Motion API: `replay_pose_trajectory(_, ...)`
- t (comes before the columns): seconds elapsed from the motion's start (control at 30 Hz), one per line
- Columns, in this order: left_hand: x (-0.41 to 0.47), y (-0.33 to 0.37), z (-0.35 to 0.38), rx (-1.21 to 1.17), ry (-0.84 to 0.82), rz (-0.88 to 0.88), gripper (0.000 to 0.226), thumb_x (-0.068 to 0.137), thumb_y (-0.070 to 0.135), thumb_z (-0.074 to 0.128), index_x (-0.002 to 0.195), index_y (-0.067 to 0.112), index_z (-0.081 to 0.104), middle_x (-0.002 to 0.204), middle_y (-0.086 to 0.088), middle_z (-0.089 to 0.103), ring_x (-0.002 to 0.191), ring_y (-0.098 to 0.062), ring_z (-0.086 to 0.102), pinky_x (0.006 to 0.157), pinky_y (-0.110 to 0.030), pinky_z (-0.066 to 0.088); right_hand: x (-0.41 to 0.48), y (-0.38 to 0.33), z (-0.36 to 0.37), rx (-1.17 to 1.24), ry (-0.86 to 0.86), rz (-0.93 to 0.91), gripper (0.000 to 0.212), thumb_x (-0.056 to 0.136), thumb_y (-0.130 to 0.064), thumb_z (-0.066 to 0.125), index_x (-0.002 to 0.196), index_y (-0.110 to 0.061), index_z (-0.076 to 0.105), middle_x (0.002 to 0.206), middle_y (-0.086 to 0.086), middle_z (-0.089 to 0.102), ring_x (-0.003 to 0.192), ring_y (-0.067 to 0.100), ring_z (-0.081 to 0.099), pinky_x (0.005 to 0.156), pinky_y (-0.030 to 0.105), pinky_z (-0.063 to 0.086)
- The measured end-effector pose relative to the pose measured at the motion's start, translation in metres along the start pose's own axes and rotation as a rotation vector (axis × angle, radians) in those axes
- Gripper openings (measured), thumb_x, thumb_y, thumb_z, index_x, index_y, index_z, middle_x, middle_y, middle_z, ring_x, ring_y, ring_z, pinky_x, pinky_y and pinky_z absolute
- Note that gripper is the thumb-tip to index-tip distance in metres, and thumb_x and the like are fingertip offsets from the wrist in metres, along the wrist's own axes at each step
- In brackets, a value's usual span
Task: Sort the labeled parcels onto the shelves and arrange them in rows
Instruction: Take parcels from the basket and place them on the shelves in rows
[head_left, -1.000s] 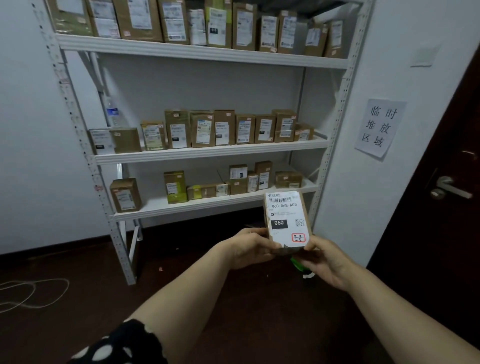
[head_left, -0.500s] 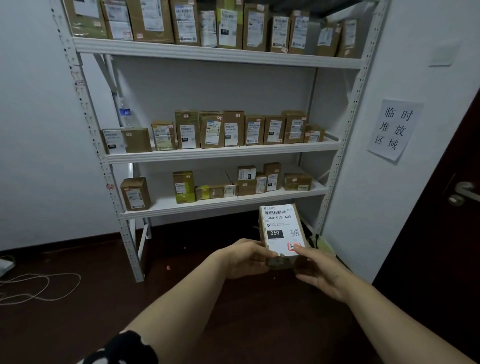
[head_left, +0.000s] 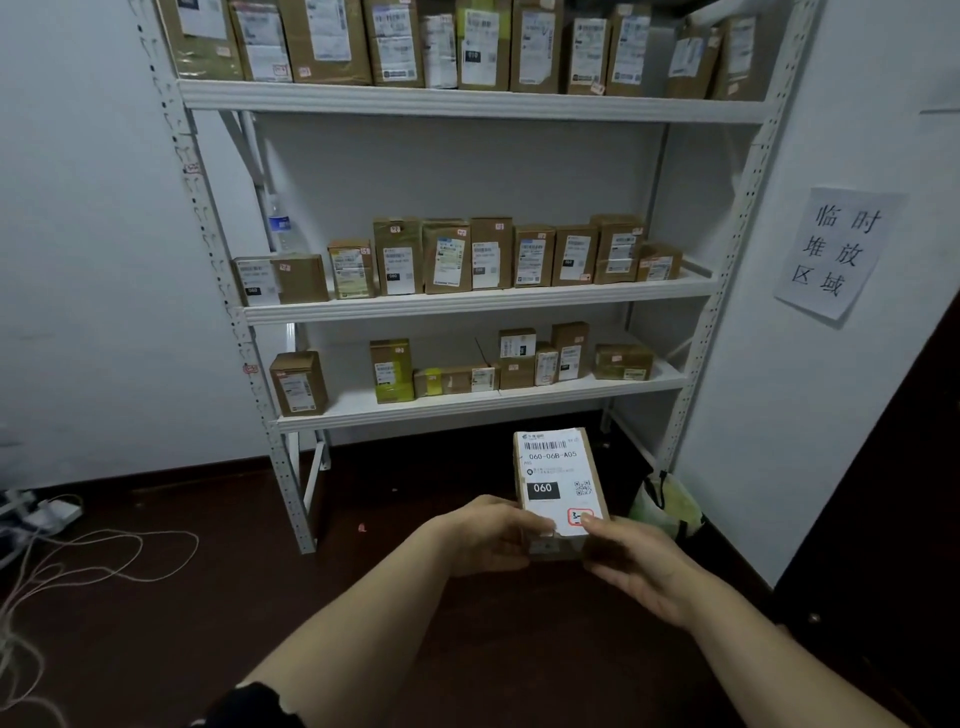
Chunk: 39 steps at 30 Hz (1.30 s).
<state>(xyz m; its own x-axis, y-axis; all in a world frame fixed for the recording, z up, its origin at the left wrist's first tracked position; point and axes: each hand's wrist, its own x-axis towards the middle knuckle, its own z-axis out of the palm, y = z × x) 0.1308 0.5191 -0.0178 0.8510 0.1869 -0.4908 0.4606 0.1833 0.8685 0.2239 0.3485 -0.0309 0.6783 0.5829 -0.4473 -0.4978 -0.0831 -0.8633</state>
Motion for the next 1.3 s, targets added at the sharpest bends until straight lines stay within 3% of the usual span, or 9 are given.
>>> replay_pose_trajectory(0.17,0.007,-0.002,-0.024,-0.071,-0.037,0.004,0.028,0.084,0.001,0.065,0.109,0.013,0.062,0.107,-0.004,0.071,0.102,-0.018,0.064,0.093,-0.032,0.051,0.016,0.001,0.011,0.034,-0.021,0.001,0.028,0.077,-0.002,0.07,0.105,-0.007,0.068,0.108,0.009,0.069,0.112,0.019,0.057,0.102,0.041,0.045)
replay_pose_trajectory(0.37,0.034,0.012,-0.058,-0.07,-0.042,0.027,0.038,0.083,-0.005,0.063,0.116,0.014,0.06,0.107,-0.004,0.071,0.106,-0.02,0.063,0.1,-0.037,0.048,0.046,-0.015,0.032,0.014,-0.038,-0.014,0.026,0.08,0.005,0.062,0.102,-0.007,0.07,0.105,0.012,0.072,0.106,0.021,0.061,0.097,0.036,0.048)
replay_pose_trajectory(0.5,0.06,0.018,-0.091,-0.069,-0.042,0.021,0.058,0.078,-0.006,0.068,0.13,0.012,0.052,0.112,-0.006,0.07,0.109,-0.021,0.063,0.092,-0.035,0.052,0.073,-0.022,0.05,-0.011,-0.033,0.0,0.029,0.08,0.008,0.062,0.101,-0.009,0.071,0.103,0.011,0.073,0.106,0.023,0.061,0.101,0.038,0.046)
replay_pose_trajectory(0.73,0.086,0.032,-0.162,0.005,-0.046,0.059,0.056,0.076,-0.01,0.068,0.123,0.018,0.056,0.108,-0.003,0.071,0.11,-0.018,0.062,0.101,-0.038,0.048,0.14,-0.036,0.099,-0.225,-0.009,0.002,0.033,0.079,-0.005,0.064,0.109,-0.016,0.066,0.101,0.005,0.073,0.105,0.023,0.06,0.109,0.044,0.034)
replay_pose_trajectory(0.8,0.093,0.034,-0.188,0.063,-0.054,0.059,0.066,0.072,-0.011,0.071,0.129,0.017,0.052,0.114,-0.005,0.068,0.112,-0.019,0.062,0.099,-0.039,0.049,0.164,-0.046,0.116,-0.21,0.042,-0.084,0.043,0.08,-0.007,0.066,0.121,-0.016,0.058,0.113,0.005,0.068,0.105,0.02,0.057,0.11,0.042,0.032)
replay_pose_trajectory(0.87,0.101,0.034,-0.218,0.086,-0.056,0.053,0.076,0.069,-0.014,0.072,0.136,0.01,0.045,0.121,-0.008,0.065,0.112,-0.021,0.063,0.095,-0.038,0.052,0.191,-0.059,0.134,-0.224,0.084,-0.148,0.071,0.078,-0.009,0.071,0.141,-0.016,0.039,0.126,0.007,0.057,0.111,0.019,0.052,0.104,0.035,0.031)
replay_pose_trajectory(0.97,0.11,0.034,-0.262,0.14,-0.055,0.054,0.076,0.065,-0.014,0.074,0.134,0.006,0.047,0.124,-0.008,0.063,0.113,-0.02,0.063,0.096,-0.04,0.052,0.228,-0.075,0.164,-0.391,-0.016,-0.143,0.089,0.071,-0.007,0.078,0.147,-0.017,0.032,0.136,0.012,0.05,0.122,0.022,0.048,0.098,0.029,0.032)
replay_pose_trajectory(1.17,0.138,0.031,-0.34,0.301,0.001,0.045,0.079,0.051,0.001,0.082,0.124,0.018,0.058,0.12,0.002,0.067,0.117,-0.019,0.06,0.099,-0.045,0.049,0.304,-0.094,0.226,-0.829,-0.25,-0.082,0.099,0.056,-0.014,0.089,0.142,-0.02,0.041,0.12,0.006,0.061,0.11,0.018,0.058,0.102,0.032,0.044)
replay_pose_trajectory(1.3,0.171,0.029,-0.39,0.273,0.222,0.009,0.108,0.038,0.012,0.087,0.138,0.011,0.045,0.138,-0.006,0.054,0.128,-0.022,0.05,0.102,-0.042,0.047,0.369,-0.101,0.274,-1.046,-0.383,-0.108,0.071,0.059,-0.01,0.087,0.123,-0.017,0.056,0.109,0.002,0.065,0.098,0.014,0.062,0.086,0.024,0.051)
